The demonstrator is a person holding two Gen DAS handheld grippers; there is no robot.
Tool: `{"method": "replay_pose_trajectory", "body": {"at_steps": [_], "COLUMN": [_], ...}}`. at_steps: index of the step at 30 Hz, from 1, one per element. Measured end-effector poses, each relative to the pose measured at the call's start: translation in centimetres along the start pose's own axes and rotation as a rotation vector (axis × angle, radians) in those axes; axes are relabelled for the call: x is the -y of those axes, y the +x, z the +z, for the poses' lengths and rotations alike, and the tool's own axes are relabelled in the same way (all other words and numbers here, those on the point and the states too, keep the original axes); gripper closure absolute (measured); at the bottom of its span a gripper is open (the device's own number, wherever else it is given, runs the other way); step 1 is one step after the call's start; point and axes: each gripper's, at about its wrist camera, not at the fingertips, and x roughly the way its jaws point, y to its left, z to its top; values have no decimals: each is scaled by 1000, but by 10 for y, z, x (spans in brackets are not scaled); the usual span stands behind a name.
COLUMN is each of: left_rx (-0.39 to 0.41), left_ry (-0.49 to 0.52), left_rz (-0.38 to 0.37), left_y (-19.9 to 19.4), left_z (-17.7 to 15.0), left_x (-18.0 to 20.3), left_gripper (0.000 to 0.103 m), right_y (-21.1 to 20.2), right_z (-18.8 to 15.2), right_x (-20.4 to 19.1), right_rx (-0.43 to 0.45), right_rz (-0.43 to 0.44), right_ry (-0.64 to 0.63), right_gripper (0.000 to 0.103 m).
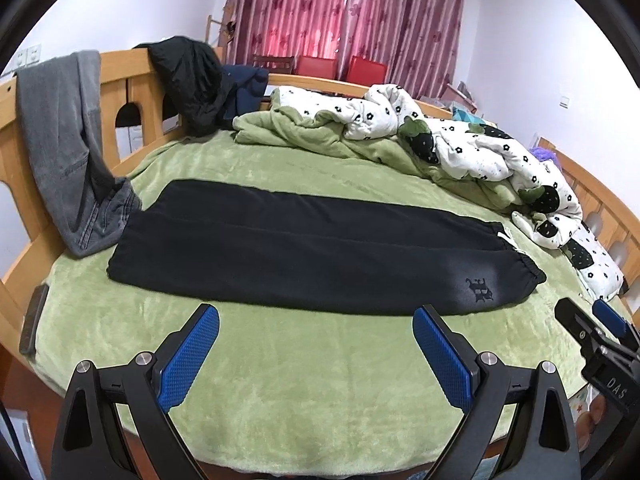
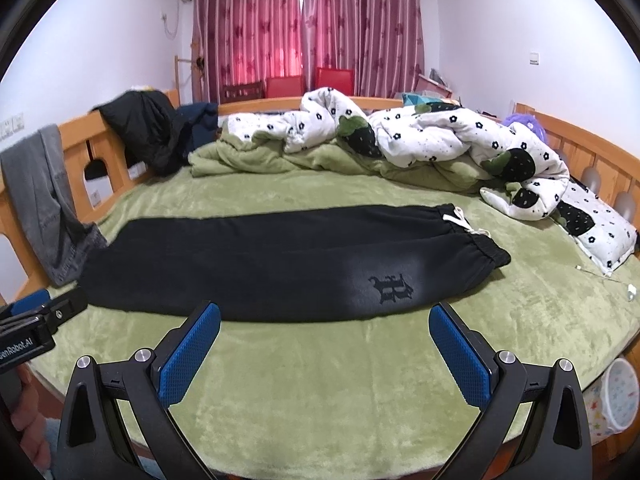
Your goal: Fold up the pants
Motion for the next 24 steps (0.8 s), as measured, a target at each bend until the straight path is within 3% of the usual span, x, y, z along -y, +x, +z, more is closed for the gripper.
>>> {"method": "replay_pose_trajectory", "body": {"at_steps": [3, 6, 13, 18, 24], "left_rx": [36, 44, -53, -119, -179], "left_ry": [85, 96, -103, -201, -268], "left_rz": [26, 79, 26, 22, 23], "left_y": [3, 12, 67, 114, 162], "left_z": [6, 14, 16, -2, -28], "left_x": [1, -10, -83, -120, -152], "left_gripper": [5, 5, 6, 7, 14], "right_y": [4, 15, 76, 129, 182], "right_z": [7, 18, 27, 6, -28], "right_x": [3, 5, 36, 71, 100], "right_rx": [15, 0, -124, -163, -189], "right_rz": [23, 0, 53, -1, -64], "right_ry": [8, -33, -26, 67, 52], "right_gripper": [1, 1, 1, 4, 6]}}
